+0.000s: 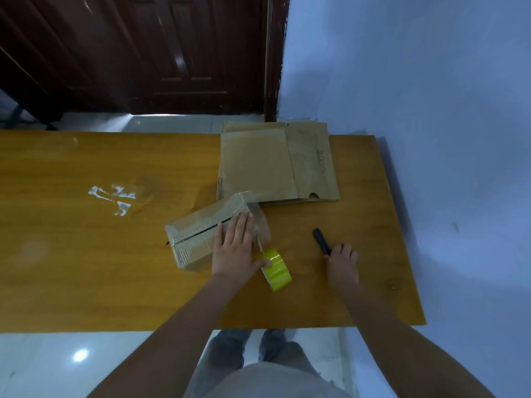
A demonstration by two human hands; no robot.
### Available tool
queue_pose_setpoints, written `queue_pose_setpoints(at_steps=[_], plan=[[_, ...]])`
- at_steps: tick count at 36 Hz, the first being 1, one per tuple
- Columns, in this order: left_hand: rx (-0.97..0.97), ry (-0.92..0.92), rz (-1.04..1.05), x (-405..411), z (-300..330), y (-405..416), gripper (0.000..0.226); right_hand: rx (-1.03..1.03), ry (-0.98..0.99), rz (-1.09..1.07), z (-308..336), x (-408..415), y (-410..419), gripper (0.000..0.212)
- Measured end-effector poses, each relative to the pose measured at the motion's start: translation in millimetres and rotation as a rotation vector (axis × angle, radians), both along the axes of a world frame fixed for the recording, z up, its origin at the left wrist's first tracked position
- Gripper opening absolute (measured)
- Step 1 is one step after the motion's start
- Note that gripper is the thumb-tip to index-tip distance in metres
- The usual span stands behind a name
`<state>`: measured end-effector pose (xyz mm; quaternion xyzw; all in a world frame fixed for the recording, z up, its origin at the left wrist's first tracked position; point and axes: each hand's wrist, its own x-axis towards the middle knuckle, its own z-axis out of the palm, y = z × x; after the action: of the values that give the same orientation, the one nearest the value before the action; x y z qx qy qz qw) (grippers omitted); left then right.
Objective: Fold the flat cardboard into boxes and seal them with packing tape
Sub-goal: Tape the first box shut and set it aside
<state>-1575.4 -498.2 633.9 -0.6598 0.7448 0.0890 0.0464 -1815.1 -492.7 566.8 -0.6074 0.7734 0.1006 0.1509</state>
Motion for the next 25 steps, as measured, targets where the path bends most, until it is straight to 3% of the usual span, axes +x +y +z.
queue_pose_setpoints(at_steps=[3, 5, 7, 15, 25], plan=[[-0.024, 0.035, -0.001, 1, -2, -1, 0.112, -0.001, -0.328, -0.128, 12, 10, 0, 0.018], [0.004, 0.019, -0.003, 1, -2, -1, 0.111, -0.019, -0.555, -0.191, 25, 16, 1, 0.023], [0.019, 0.000, -0.001, 1, -1, -2, 0.110, -0.065, -0.653, -0.097, 40, 19, 5, 0.026], [-0.020, 0.017, 0.003, 0, -2, -2, 0.114, -0.087, -0.513, 0.374, 82, 30, 6, 0.034], [-0.025, 0.002, 0.005, 2, 0, -2, 0.113, -0.053, -0.469, 0.425, 78, 55, -2, 0.034]])
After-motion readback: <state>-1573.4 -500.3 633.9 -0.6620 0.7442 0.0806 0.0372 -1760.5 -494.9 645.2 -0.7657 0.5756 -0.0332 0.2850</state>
